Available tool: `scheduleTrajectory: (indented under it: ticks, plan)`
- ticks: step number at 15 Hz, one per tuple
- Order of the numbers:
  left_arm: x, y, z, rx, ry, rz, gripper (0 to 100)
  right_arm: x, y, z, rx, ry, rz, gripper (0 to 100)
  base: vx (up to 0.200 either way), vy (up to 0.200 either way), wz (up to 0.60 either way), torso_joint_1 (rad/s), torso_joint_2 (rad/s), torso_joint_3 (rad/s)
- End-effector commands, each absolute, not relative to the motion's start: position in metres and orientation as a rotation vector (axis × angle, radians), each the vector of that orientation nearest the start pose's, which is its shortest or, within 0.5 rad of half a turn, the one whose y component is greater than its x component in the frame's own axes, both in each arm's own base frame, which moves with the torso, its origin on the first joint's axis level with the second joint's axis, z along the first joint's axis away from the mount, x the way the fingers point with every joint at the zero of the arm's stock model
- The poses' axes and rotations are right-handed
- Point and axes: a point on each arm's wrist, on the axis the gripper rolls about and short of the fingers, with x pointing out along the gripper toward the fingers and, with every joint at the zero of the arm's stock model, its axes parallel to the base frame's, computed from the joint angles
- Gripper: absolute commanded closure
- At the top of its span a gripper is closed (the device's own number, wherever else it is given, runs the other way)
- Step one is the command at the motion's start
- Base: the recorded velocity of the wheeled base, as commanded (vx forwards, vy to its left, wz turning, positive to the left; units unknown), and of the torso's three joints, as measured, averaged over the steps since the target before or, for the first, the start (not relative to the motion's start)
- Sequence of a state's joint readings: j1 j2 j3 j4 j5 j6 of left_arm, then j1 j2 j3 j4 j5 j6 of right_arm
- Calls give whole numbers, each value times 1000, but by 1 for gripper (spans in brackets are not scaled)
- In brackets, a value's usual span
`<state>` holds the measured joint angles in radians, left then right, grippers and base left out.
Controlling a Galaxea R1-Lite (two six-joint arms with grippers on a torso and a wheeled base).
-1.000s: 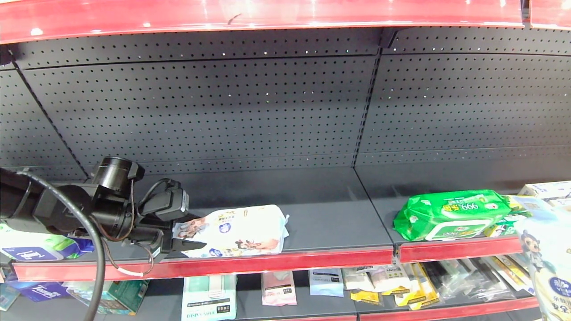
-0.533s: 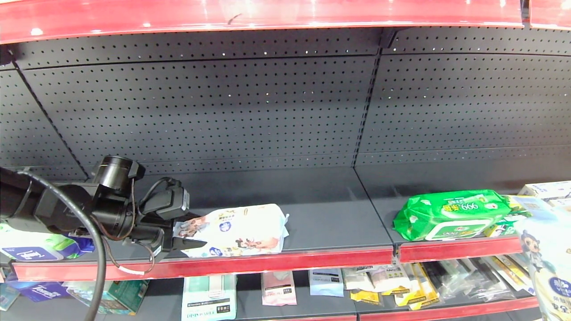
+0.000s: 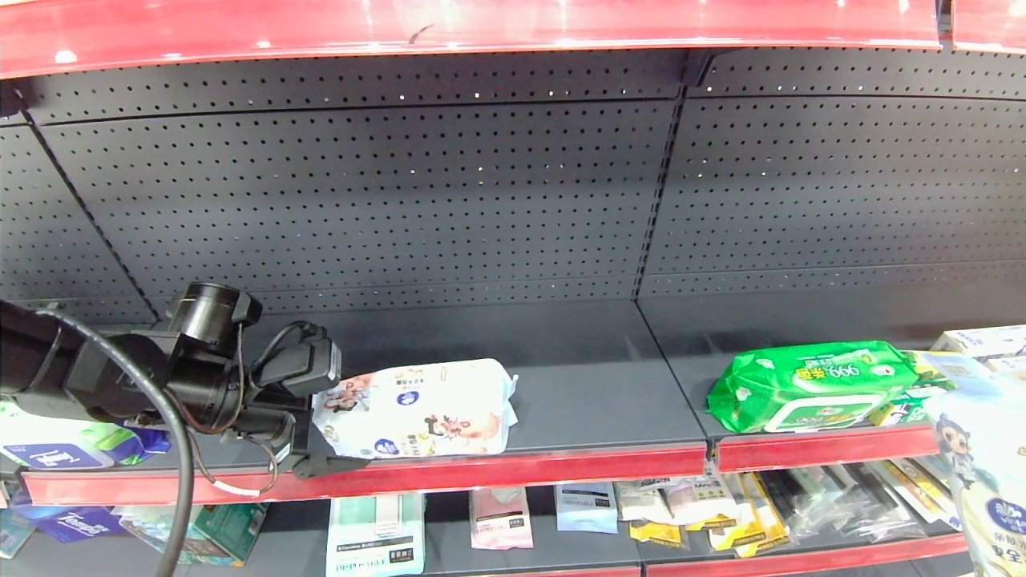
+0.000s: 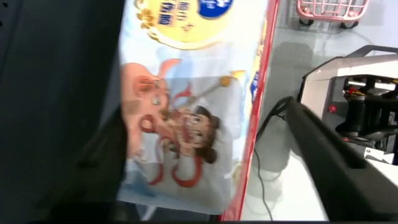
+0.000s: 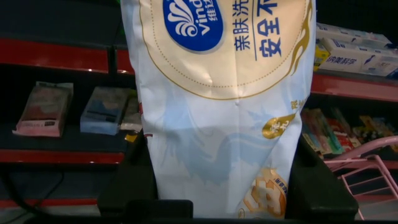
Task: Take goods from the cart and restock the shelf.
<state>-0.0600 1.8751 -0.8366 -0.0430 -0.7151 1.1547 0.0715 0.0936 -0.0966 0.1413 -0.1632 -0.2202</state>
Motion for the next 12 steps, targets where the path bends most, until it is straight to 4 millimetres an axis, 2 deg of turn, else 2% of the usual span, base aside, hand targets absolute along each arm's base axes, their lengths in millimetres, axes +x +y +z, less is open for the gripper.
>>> scheduleTrajectory:
  ticks: [1,4,7,9,12]
  plan:
    - [296,-33,96,689,415,-1139,0,-23,-5,90,-237,147,-76,100,0,0,0,0,0,0]
    - [294,-33,113,671,371,-1115,0,-23,-5,90,-236,147,-83,100,0,0,0,0,0,0]
    - [283,-33,135,582,358,-1076,0,-23,-5,90,-236,149,-82,100,0,0,0,0,0,0]
    - [277,-40,148,531,353,-1066,0,-23,-5,90,-231,147,-84,100,0,0,0,0,0,0]
    - [279,-46,154,490,329,-1029,0,-23,-5,90,-231,147,-84,100,0,0,0,0,0,0]
